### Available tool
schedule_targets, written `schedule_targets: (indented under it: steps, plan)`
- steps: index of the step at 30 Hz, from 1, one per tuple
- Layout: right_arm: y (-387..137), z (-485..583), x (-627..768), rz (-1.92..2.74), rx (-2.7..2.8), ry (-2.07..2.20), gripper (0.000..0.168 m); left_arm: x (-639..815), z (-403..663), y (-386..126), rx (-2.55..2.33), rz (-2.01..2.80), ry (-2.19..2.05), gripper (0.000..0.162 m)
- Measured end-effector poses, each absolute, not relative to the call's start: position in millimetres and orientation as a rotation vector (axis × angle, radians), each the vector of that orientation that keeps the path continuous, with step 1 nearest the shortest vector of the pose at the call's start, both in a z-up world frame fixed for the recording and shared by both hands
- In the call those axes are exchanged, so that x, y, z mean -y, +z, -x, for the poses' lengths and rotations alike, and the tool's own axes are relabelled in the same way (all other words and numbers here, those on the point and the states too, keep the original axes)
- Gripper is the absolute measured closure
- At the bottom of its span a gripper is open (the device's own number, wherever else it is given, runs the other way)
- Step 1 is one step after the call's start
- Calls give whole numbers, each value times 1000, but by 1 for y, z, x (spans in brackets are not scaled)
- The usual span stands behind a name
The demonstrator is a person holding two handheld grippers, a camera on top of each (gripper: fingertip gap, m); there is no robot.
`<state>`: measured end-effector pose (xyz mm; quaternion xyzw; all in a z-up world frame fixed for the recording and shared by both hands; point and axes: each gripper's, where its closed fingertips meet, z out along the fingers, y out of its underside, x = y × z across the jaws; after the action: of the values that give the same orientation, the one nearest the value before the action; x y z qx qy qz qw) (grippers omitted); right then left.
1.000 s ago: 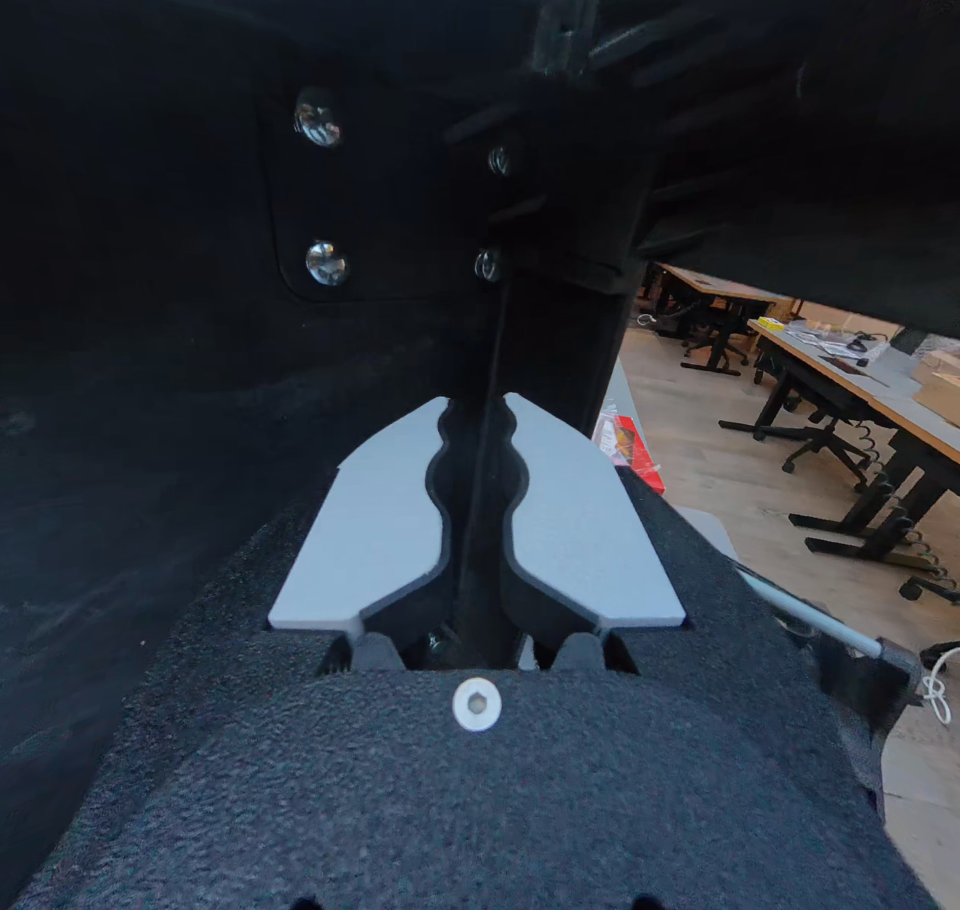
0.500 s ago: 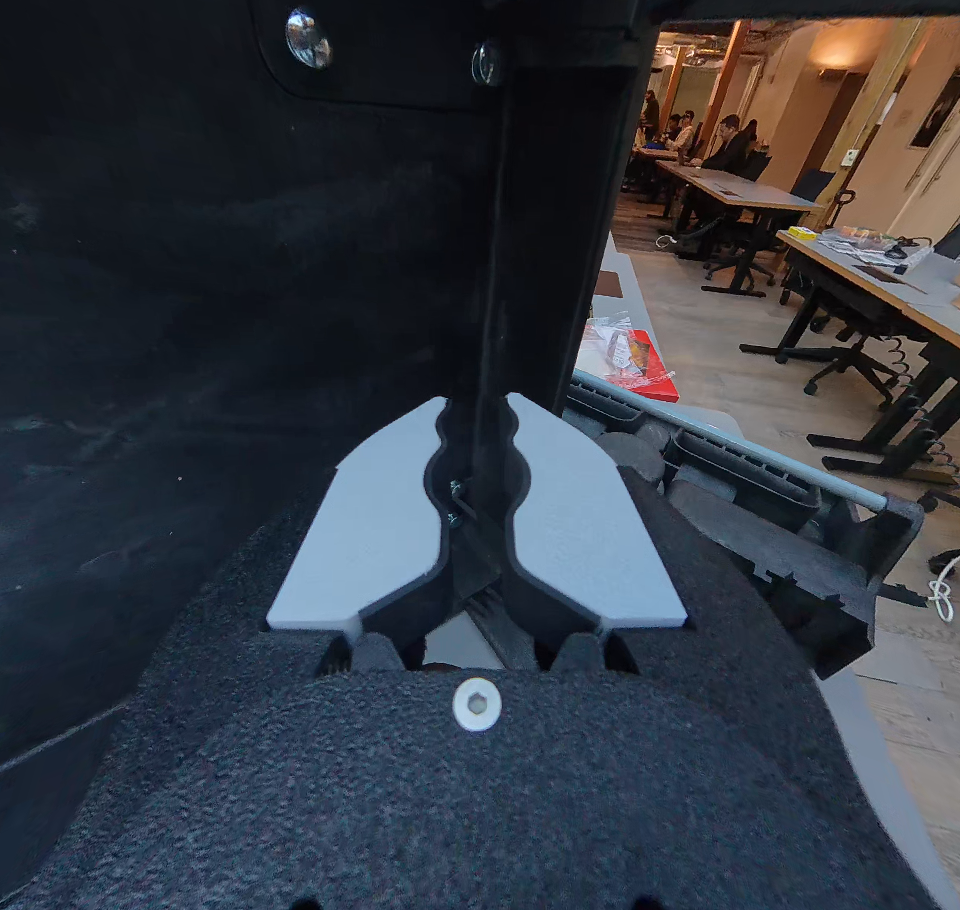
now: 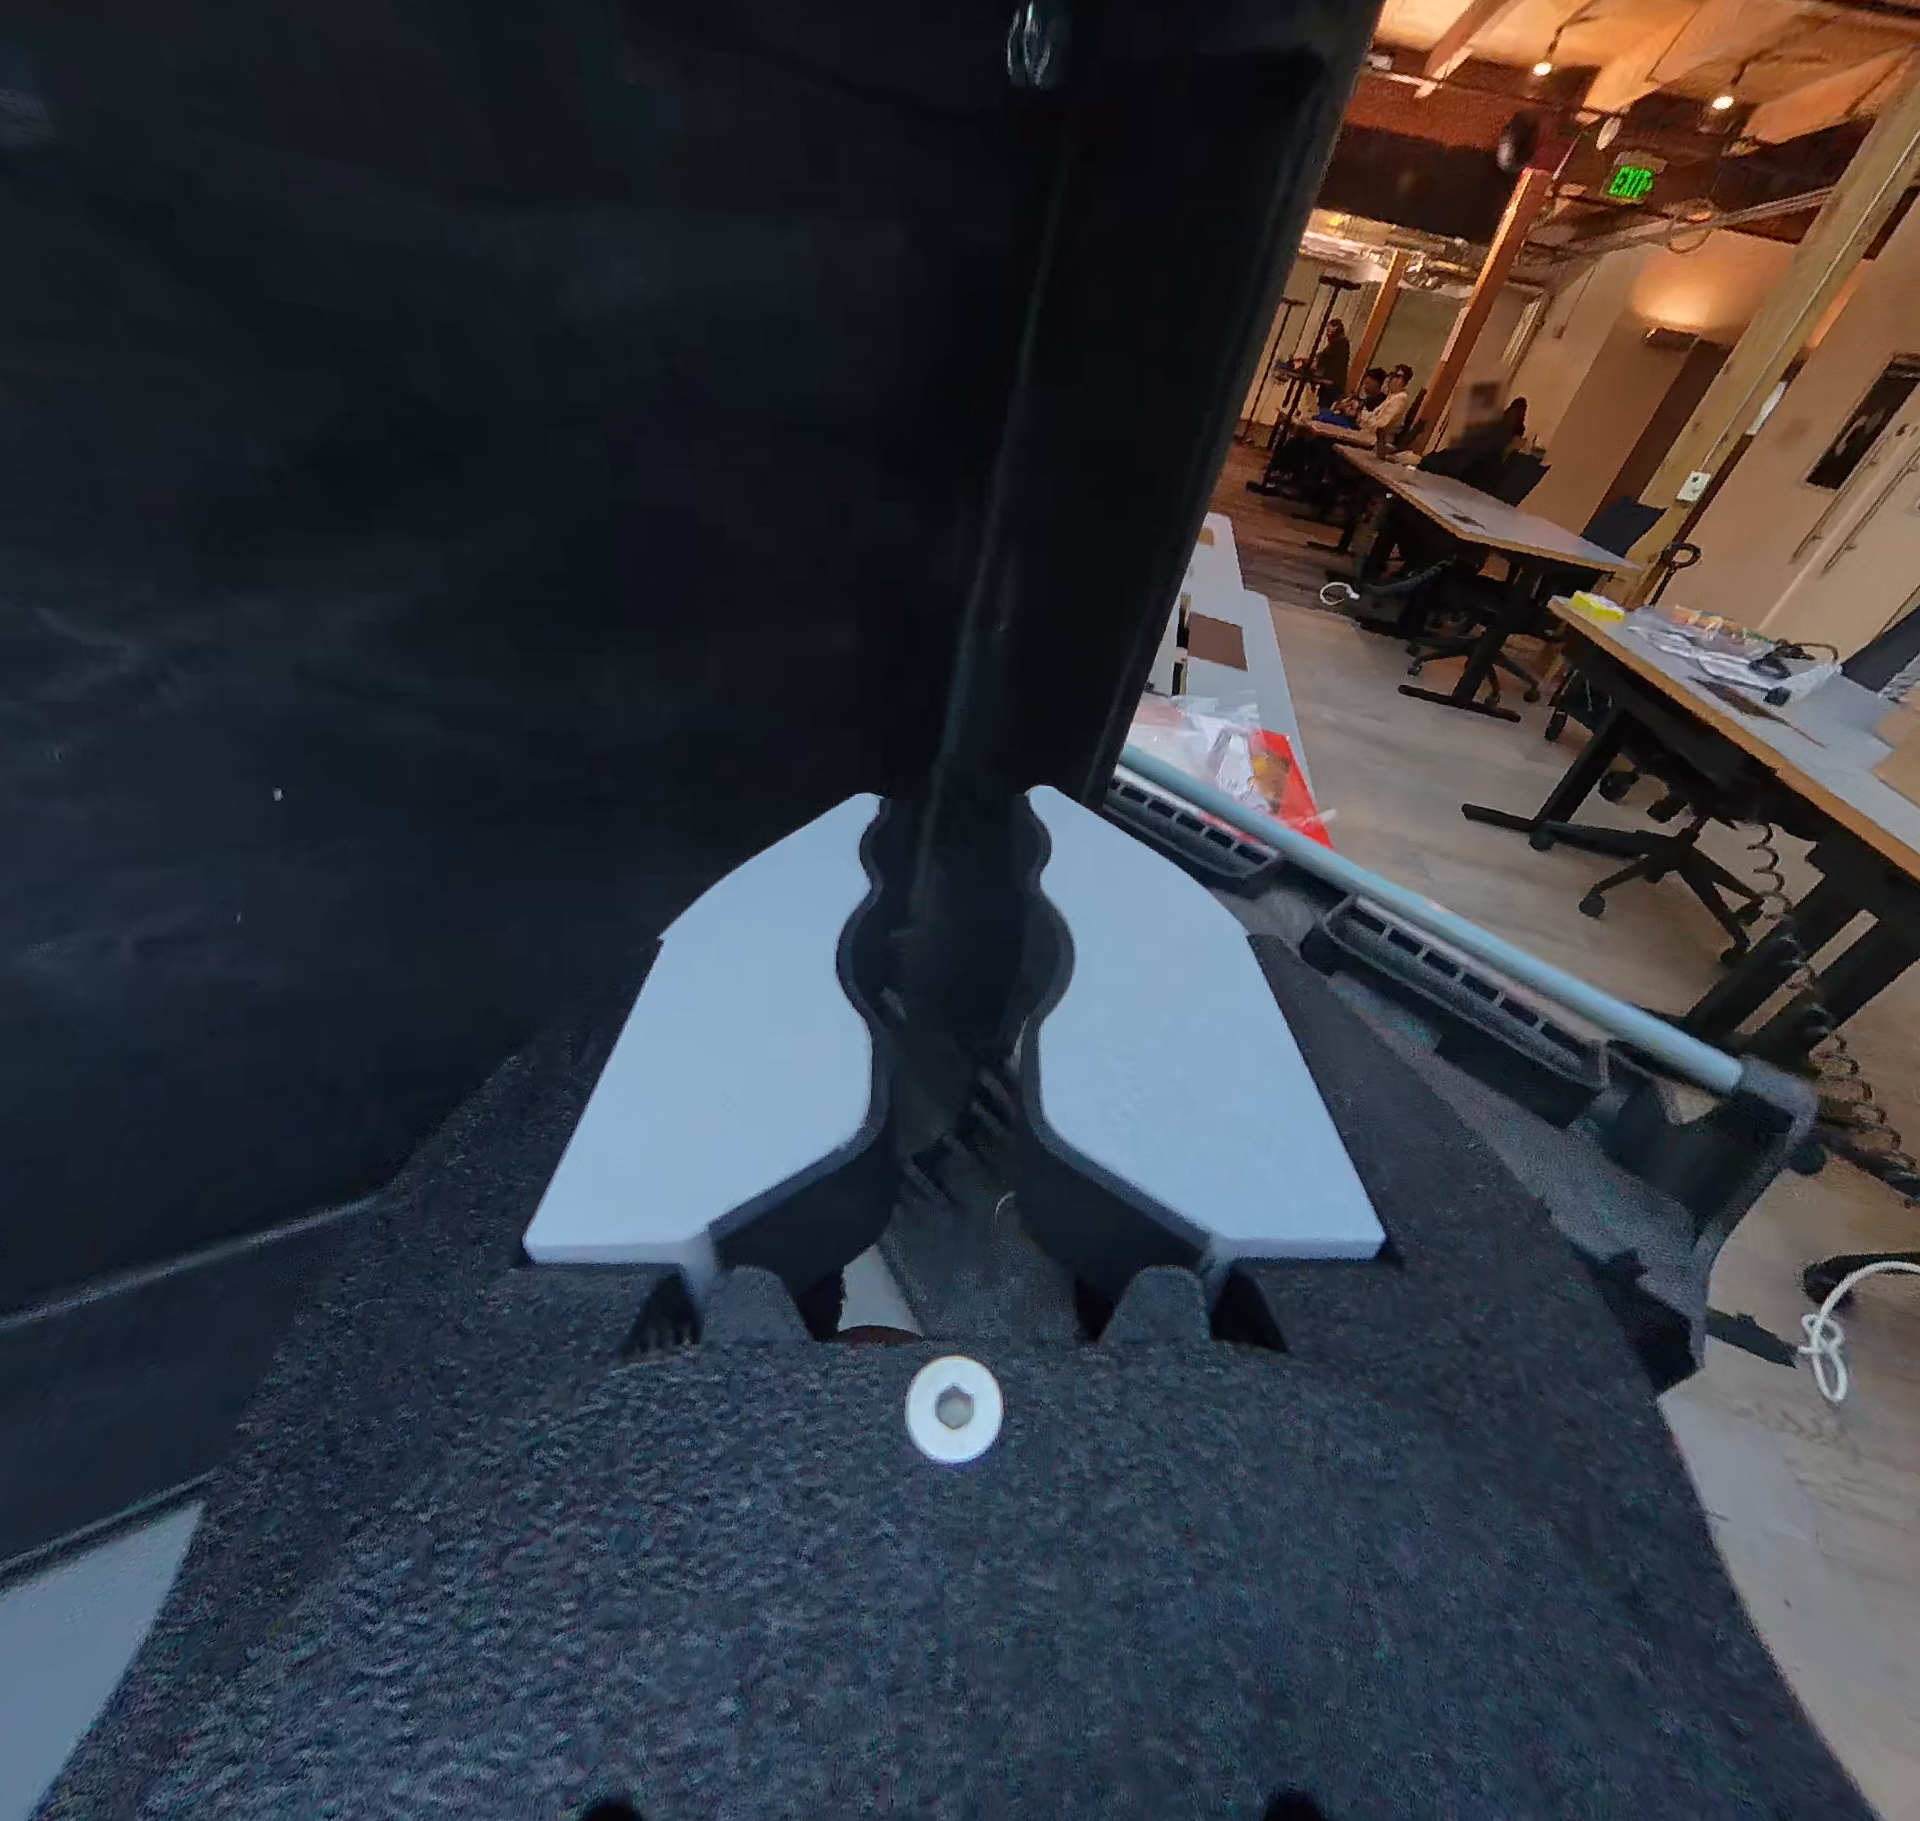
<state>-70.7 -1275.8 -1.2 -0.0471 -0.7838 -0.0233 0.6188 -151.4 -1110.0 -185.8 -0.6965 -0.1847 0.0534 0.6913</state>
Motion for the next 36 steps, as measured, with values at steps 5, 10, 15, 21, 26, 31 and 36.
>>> schedule_targets:
  steps: [5, 10, 15, 21, 26, 31, 36]
  plan:
    - [-9, 72, 1274, 65, 1816, -142, 164, 1147, 145, -265, 456, 1666, 221, 140]
    - [-20, 75, 1274, 24, 1853, -219, 164, 1189, 137, -333, 558, 1744, 205, 139]
    - [-27, 78, 1273, 18, 1883, -242, 164, 1211, 129, -349, 602, 1669, 135, 139]
    - [-34, 84, 1267, -3, 1909, -317, 164, 1202, 132, -360, 635, 1728, 41, 138]
    - [-36, 87, 1263, 1, 1916, -342, 164, 1200, 134, -364, 660, 1738, -17, 134]
    - [-36, 87, 1263, 10, 1911, -333, 164, 1198, 128, -362, 610, 1741, -17, 134]
    - [-35, 87, 1263, 12, 1907, -322, 164, 1197, 128, -362, 607, 1746, -22, 134]
